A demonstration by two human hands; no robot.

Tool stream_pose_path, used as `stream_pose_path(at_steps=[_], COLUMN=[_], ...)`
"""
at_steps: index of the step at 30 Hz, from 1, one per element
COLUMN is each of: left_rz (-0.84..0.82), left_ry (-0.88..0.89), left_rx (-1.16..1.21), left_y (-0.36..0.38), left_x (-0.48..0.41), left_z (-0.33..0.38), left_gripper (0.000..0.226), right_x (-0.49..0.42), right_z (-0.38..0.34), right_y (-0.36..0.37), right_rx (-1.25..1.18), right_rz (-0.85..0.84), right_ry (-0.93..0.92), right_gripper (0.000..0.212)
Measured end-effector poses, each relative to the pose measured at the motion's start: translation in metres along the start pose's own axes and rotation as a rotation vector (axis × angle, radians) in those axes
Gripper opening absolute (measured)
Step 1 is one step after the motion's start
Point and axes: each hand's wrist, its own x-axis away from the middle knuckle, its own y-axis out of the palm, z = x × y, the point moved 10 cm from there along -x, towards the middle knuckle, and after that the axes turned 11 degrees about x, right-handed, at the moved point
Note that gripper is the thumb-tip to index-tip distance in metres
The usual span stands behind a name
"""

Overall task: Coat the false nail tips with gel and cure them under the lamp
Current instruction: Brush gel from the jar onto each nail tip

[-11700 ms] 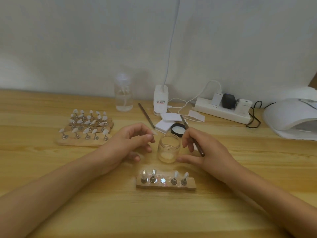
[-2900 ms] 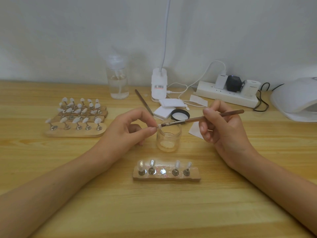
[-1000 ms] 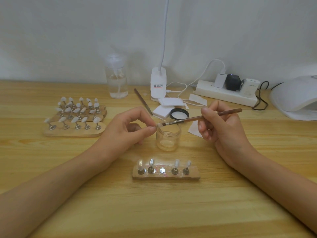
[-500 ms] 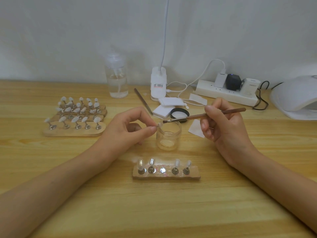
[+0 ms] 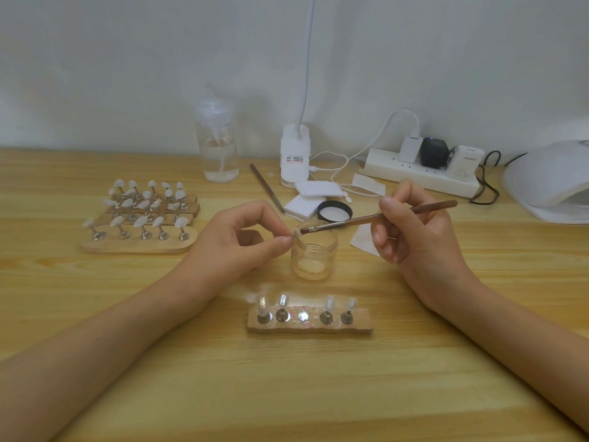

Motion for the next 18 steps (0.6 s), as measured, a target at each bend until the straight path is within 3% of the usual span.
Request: stream_pose_path(at_steps=[18], left_rz=[0.005], left_ry=[-0.022], left_rx=[-0.019], left_y=[-0.0017], left_x=[0.0013], left_z=[-0.0026], left_gripper=[0.015], right_x=[0.0013], right_z=[0.0023], right_y=[0.0007], right_rx=[0.025], right_rz=[0.004], right_ry=[0.031], right_gripper=[0.021])
